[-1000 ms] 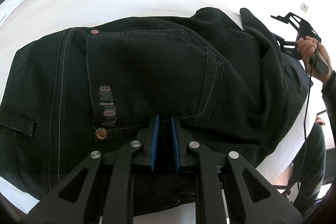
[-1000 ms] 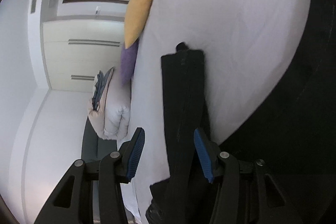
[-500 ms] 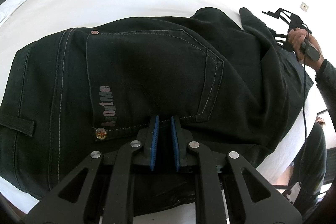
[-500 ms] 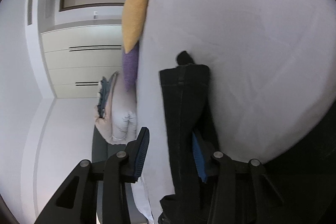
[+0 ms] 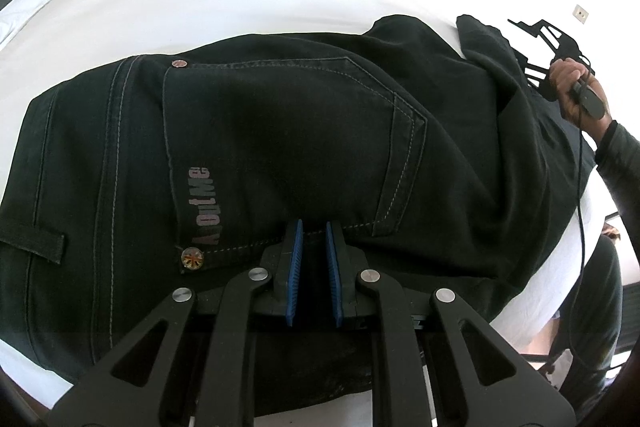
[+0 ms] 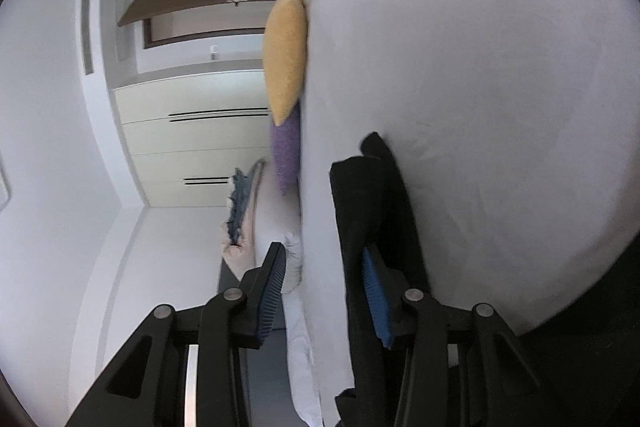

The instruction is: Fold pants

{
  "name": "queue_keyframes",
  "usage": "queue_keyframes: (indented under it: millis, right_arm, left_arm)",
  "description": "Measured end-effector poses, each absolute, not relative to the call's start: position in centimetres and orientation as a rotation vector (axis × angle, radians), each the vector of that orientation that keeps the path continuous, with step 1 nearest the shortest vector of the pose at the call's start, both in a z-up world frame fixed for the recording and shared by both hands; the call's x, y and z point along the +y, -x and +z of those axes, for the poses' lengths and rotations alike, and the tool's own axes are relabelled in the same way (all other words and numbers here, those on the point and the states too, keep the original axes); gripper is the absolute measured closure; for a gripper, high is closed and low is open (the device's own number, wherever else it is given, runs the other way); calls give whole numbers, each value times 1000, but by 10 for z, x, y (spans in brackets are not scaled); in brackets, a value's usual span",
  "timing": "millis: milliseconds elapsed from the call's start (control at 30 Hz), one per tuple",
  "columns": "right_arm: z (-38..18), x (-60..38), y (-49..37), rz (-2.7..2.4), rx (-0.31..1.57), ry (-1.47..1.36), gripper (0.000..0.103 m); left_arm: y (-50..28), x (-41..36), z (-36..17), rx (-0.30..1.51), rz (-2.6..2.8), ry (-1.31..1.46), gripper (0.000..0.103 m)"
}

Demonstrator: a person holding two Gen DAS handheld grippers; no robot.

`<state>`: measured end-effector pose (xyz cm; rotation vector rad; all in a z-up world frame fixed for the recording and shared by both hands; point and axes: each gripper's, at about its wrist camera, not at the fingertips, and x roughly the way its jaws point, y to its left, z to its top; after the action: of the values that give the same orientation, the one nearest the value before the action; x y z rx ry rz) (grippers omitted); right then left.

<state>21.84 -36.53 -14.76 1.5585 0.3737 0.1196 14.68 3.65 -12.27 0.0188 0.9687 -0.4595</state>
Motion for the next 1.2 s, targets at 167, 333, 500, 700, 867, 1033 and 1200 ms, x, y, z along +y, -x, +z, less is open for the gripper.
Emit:
queue_keyframes:
  millis: [167,333,500,700,867,1033,1200]
  right_arm:
    - [-150,-367,-223,123,375,-1551,71]
    - [-162,-372,-224,69,397,-1576,72]
    - [-161,-371,-234,37,490,-1503,95]
    - [-114,-374,-214,-45,470,-1351,99]
    - [-53,-390,-142,-124,355,-1237,99]
    - [-53,-388,-26,-283,310,-1234,99]
    - [-128,-394,60,-460,330,-1424,100]
  left_arm:
    - [-148,34,-123,972,-460,-23,91]
    - [-148,35,-123,971,-460,-23,91]
    - [-147,34,-123,971,-460,-24,91]
    - [-148,34,-123,969,-457,-26,91]
    - [-148,36,-123,969,-463,-16,91]
    - [-151,49,-123,984,-486,45,91]
    - [-155,56,-122,1005,-495,65,91]
